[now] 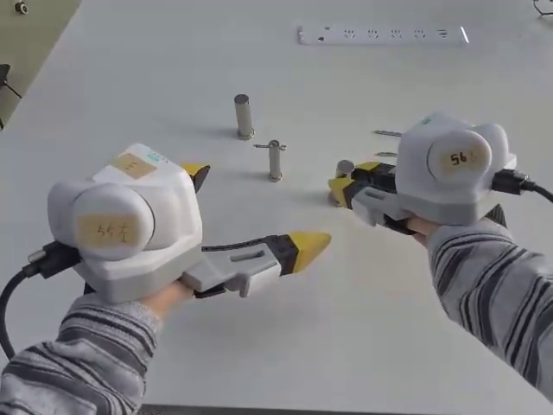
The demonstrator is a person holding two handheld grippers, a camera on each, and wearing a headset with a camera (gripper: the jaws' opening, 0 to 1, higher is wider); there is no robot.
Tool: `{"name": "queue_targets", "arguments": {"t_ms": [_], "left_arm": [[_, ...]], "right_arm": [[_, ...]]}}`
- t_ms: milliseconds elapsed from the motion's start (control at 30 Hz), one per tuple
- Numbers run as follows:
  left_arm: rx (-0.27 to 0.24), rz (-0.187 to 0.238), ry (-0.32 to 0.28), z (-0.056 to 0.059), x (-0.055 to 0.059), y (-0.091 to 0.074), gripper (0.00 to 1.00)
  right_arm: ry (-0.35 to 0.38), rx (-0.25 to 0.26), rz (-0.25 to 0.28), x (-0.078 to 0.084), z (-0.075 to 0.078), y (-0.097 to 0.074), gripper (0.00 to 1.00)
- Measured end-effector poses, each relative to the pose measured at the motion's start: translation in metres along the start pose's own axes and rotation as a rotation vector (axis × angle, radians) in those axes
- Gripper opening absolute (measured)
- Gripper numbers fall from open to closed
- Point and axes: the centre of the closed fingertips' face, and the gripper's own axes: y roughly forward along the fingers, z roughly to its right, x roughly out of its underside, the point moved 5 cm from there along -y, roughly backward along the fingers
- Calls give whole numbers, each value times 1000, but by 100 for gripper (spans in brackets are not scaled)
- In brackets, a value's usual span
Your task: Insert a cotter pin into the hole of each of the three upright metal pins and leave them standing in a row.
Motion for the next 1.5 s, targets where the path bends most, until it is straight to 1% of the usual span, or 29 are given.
{"name": "queue_targets", "arguments": {"t_ms": [100, 200, 300, 367, 400, 467, 533, 567, 633, 667, 700, 767, 800, 833, 967, 1033, 1067, 1100, 1133, 1200, 1267, 1400, 1500], "left_arm": [[0, -1, -1, 0, 0, 0, 95], [-1, -6, 3, 0, 0, -1, 95], [0, -8, 7, 1, 0, -1, 95], [-2, -7, 4, 1, 0, -2, 95], [-3, -6, 3, 0, 0, -2, 95], [-4, -5, 1, 0, 0, -2, 95], [-4, -3, -2, 0, 0, -2, 95], [-4, -3, -1, 0, 0, -2, 95], [-5, -3, 2, 1, -1, -2, 95], [-7, -3, 4, 1, -2, -2, 95], [-6, -2, 6, 0, -2, -2, 95], [-8, 2, 3, 0, -3, -3, 95], [-9, 3, 2, 0, -3, -3, 95], [-11, 3, 2, -1, -4, -3, 95], [-14, 4, 2, -2, -5, -5, 95], [-20, 5, 3, -3, -5, -6, 95], [-23, 5, 0, -4, -5, -7, 95], [-24, 5, -2, -4, -5, -7, 95], [-24, 5, -3, -4, -6, -8, 95], [-25, 5, 0, -4, -6, -8, 95], [-26, 5, 2, -4, -7, -9, 95], [-29, 7, -2, -4, -7, -9, 95], [-31, 4, -5, -4, -6, -10, 95]], "right_arm": [[14, -5, 3, 1, 0, 0, 10], [12, -2, -7, 2, 4, -3, 17], [20, -22, -8, 2, 7, -9, 20], [10, -29, -14, 2, 10, -14, 23], [1, -36, -16, 1, 12, -17, 24], [3, -44, -24, 1, 15, -20, 24], [18, -53, -34, 4, 22, -23, 24], [13, -54, -39, 4, 24, -24, 24], [-12, -68, -67, 5, 27, -27, 24], [-36, -88, -91, 6, 28, -28, 24], [-44, -81, -100, 6, 31, -28, 24], [-81, -94, -135, 6, 36, -30, 25], [-94, -99, -143, 5, 39, -30, 26], [-114, -102, -166, 5, 43, -31, 26], [-146, -106, -202, 2, 56, -33, 27], [-182, -116, -236, 1, 63, -33, 27], [-176, -117, -244, 0, 68, -31, 26], [-180, -128, -256, -2, 76, -28, 27], [-188, -131, -275, -2, 81, -26, 26], [-211, -143, -312, -1, 86, -25, 26], [-217, -143, -331, -2, 95, -21, 26], [-246, -168, -382, -1, 102, -16, 26], [-276, -173, -433, 2, 109, -12, 25]]}}
